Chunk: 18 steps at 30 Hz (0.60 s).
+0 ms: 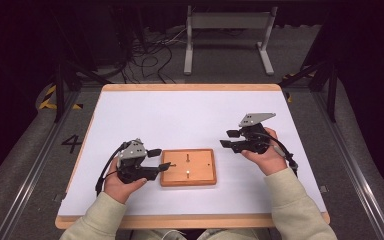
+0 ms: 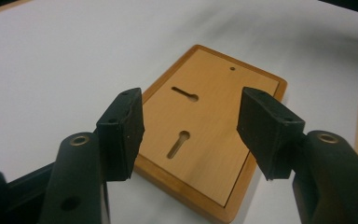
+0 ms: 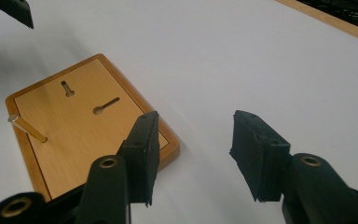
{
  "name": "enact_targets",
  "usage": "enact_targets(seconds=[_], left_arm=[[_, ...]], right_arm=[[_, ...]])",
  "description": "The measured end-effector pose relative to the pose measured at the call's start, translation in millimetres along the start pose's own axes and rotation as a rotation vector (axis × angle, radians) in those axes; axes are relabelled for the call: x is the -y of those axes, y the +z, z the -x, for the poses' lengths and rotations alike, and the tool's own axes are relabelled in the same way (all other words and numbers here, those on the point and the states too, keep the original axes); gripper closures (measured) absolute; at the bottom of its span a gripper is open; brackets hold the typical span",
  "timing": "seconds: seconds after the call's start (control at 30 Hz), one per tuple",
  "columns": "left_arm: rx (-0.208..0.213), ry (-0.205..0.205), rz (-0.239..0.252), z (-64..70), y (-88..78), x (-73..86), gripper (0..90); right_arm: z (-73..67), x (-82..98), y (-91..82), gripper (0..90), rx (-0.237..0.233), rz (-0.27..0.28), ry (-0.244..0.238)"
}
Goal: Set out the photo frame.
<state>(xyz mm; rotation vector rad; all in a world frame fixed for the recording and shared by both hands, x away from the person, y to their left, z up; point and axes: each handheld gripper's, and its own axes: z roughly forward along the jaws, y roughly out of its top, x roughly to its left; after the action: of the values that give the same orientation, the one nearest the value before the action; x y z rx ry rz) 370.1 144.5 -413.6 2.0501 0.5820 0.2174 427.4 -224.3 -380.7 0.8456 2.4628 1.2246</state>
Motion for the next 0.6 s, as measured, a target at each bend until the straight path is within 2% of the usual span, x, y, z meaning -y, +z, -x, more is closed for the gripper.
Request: enact_targets(seconds=[0.03, 0.2, 0.33, 0.37, 0.43, 0.6], left_arm=[[0.026, 0.003, -0.004, 0.4, 3.3, -0.9, 42.1], [0.106, 0.034, -0.013, 4.5, 15.3, -4.7, 44.9], [0.154, 0.052, -0.033, 8.7, 28.3, -5.5, 47.1], [0.154, 0.052, -0.033, 8.7, 28.3, -5.5, 47.8], [0.2, 0.057, -0.041, 11.4, 37.4, -4.9, 50.5], [0.226, 0.081, -0.057, 15.7, 52.3, -3.3, 54.4]], right_arm=[[-0.1, 0.6, -0.4, 52.3, -0.001, 0.003, 0.004], [-0.3, 5.7, -6.1, 52.9, 0.0, 0.02, 0.028], [0.6, 10.6, -10.7, 53.5, -0.005, 0.03, 0.054], [0.6, 10.6, -10.7, 53.5, -0.005, 0.03, 0.054], [1.3, 13.7, -10.5, 53.6, -0.006, 0.022, 0.064], [2.0, 17.2, -11.9, 53.4, -0.003, 0.019, 0.076]])
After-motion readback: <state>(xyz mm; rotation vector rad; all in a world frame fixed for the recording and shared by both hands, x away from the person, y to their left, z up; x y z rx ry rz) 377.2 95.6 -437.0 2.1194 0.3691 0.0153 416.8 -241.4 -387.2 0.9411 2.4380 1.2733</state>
